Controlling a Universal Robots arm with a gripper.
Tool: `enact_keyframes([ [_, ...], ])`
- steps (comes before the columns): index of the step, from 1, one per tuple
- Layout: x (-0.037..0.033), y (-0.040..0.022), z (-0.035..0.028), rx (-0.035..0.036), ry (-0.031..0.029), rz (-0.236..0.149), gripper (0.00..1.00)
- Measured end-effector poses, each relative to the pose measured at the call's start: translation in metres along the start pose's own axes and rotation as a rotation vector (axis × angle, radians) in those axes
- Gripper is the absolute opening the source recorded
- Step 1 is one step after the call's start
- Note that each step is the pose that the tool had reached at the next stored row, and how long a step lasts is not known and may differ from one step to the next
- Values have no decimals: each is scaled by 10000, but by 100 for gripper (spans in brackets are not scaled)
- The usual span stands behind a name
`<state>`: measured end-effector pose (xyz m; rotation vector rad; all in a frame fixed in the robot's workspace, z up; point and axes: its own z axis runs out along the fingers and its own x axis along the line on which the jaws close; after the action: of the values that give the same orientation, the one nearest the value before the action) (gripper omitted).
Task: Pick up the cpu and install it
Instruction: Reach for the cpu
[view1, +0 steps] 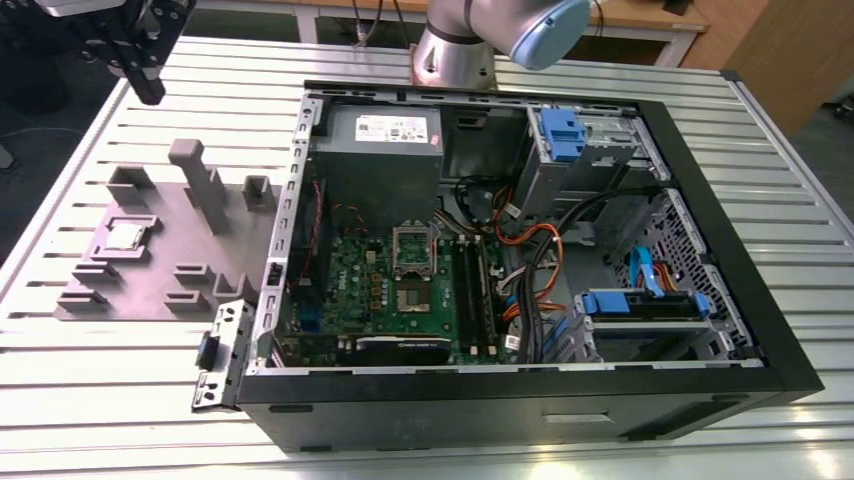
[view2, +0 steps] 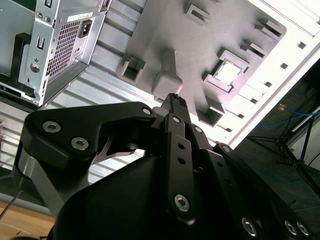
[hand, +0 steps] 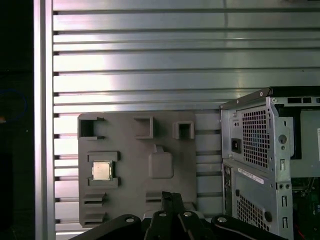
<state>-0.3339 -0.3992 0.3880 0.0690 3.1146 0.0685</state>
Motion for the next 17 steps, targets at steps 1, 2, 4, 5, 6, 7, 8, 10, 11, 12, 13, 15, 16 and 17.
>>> enact_keyframes([
  [1, 1, 0, 0, 0, 0, 0, 11],
  [2, 1, 0, 0, 0, 1, 1, 11],
  [4, 1, 0, 0, 0, 0, 0, 11],
  [5, 1, 0, 0, 0, 0, 0, 11],
  [6, 1, 0, 0, 0, 0, 1, 11],
  [7, 4, 0, 0, 0, 0, 1, 11],
  [8, 15, -1, 0, 0, 0, 3, 11],
  [10, 51, -2, -1, 1, 1, 1, 11],
  [11, 70, -3, -1, 1, 0, 1, 11],
  [12, 89, -4, -1, 1, 1, 1, 11],
  [13, 106, -5, -1, 0, -1, 1, 11],
  [15, 129, -6, 0, 0, 0, 1, 11],
  [16, 138, -6, 0, -1, -1, 1, 11],
  [17, 149, -7, 1, 0, 0, 1, 11],
])
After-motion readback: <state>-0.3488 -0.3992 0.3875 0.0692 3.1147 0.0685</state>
